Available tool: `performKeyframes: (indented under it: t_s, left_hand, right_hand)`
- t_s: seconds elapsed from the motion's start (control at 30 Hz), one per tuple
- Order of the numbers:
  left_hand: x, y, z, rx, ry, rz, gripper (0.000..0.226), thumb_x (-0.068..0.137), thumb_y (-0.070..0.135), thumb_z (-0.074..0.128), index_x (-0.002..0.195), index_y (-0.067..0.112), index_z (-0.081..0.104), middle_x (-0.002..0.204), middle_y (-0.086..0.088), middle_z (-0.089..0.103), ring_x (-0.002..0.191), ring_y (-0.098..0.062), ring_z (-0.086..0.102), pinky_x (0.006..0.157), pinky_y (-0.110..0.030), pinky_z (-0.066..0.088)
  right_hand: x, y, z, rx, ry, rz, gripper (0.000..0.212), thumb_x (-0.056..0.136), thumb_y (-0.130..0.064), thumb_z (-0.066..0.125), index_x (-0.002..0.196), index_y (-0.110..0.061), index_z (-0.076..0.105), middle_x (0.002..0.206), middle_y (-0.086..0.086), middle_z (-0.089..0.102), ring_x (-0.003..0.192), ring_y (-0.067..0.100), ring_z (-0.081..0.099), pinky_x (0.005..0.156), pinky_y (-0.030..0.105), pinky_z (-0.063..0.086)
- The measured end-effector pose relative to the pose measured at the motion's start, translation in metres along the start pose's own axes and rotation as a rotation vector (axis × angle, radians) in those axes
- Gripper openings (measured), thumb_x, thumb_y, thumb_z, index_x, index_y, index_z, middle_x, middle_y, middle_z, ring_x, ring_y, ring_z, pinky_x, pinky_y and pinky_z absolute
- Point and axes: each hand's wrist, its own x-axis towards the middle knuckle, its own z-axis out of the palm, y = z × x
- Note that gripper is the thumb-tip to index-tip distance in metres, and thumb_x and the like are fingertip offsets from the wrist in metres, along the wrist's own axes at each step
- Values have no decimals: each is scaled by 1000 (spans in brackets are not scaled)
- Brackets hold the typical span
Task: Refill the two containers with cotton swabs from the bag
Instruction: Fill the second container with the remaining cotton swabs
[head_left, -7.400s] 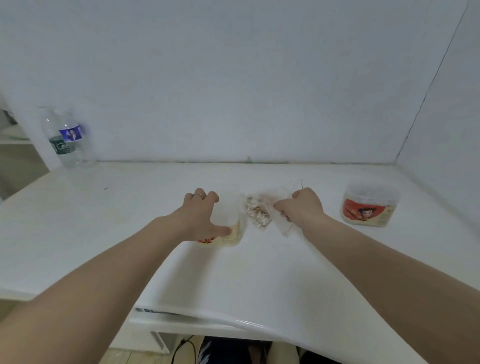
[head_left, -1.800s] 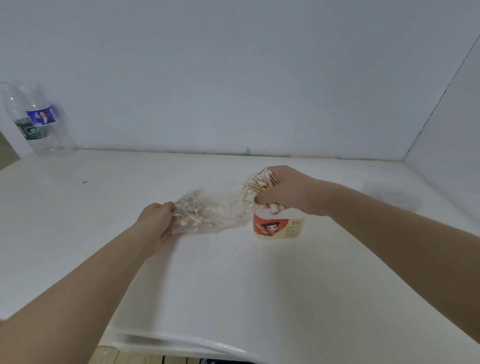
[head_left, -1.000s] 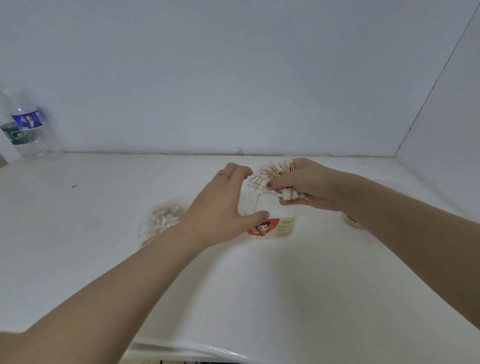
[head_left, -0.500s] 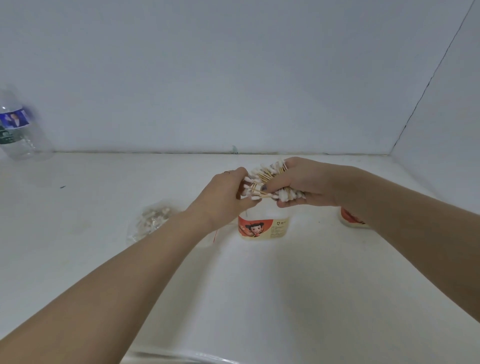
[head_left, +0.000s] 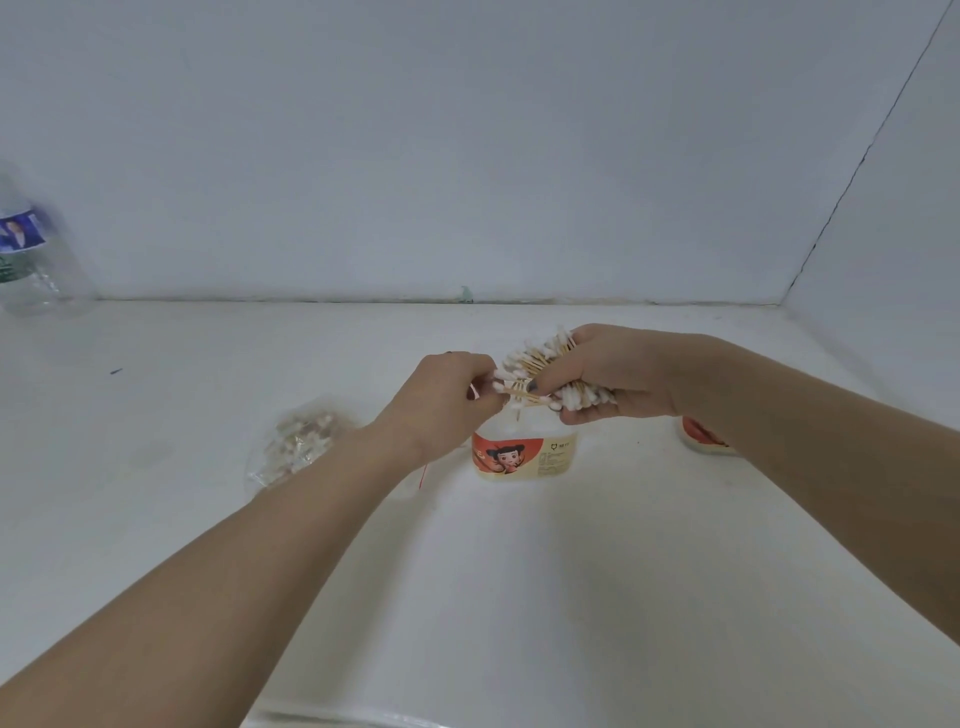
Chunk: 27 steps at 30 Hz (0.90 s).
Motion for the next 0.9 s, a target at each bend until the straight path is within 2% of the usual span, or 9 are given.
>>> performKeyframes:
  t_s: [0.1, 0.2, 0.33, 0.4, 0.5, 0.57, 0.67, 0.77, 0.9]
  left_hand:
    - [0, 1, 1, -8, -2, 4, 4, 91, 17, 64, 87, 15, 64, 84, 11, 61, 62, 0, 50, 61, -14, 36]
    - [1, 3, 0, -73, 20, -22, 17, 89, 12, 66, 81, 25, 59, 81, 15, 58, 59, 5, 49, 58, -8, 37]
    - [0, 5, -3, 2, -84, -39, 7, 92, 20, 62, 90, 17, 68, 75, 14, 61, 53, -4, 46, 56, -19, 36]
    - [0, 7, -5, 123, -151, -17, 16, 95, 29, 57, 88, 20, 68, 80, 8, 64, 74, -8, 50, 67, -28, 39]
    - [5, 11, -4, 224, -288, -72, 29, 89, 50, 45, 92, 32, 68, 108, -2, 66, 110, -16, 40, 92, -34, 37]
    - [6, 13, -1, 258, -395, -90, 52, 72, 66, 34, 97, 38, 70, 117, 3, 65, 112, -17, 35, 95, -33, 30]
    - [6, 9, 2, 467, -413, 64, 64, 62, 76, 34, 106, 46, 68, 119, 11, 61, 112, -14, 32, 97, -30, 23]
    - [5, 7, 7, 561, -429, 154, 41, 77, 61, 49, 104, 38, 70, 110, 7, 58, 124, -9, 37, 107, -32, 17]
    - [3, 15, 8, 588, -541, 137, 32, 89, 44, 39, 70, 19, 46, 76, 3, 56, 100, -15, 57, 111, -41, 16]
  right_hand:
    - [1, 1, 1, 1, -45, 1, 25, 82, -2, 75, 104, -3, 63, 82, 8, 65, 67, 14, 63, 72, 29, 57]
    - [1, 0, 3, -12, -38, -10, 23, 82, -3, 75, 101, -4, 63, 81, 7, 66, 66, 14, 63, 74, 30, 57]
    - [-3, 0, 0, 4, 0, -19, 23, 83, -2, 75, 102, -4, 62, 79, 8, 68, 69, 15, 65, 70, 30, 60]
    - [-5, 0, -4, 15, 8, -13, 24, 83, -2, 75, 102, -3, 61, 79, 9, 68, 69, 16, 65, 67, 28, 59]
    - [-7, 2, -10, 35, 25, -8, 29, 82, -2, 76, 107, -4, 60, 82, 11, 67, 70, 17, 65, 66, 28, 58]
    - [-9, 4, -16, 65, 38, -14, 28, 83, -1, 75, 106, -4, 60, 86, 13, 66, 72, 18, 64, 65, 28, 58]
    - [-8, 4, -20, 132, 25, -25, 24, 83, -1, 75, 102, -3, 62, 87, 14, 65, 73, 18, 62, 64, 28, 57]
    - [-7, 4, -19, 157, -14, -47, 6, 85, -2, 73, 84, -5, 68, 79, 11, 64, 69, 15, 61, 62, 26, 55]
    - [-8, 4, -16, 182, -45, -81, 28, 87, -1, 69, 61, -9, 69, 70, 8, 63, 66, 14, 60, 59, 24, 54]
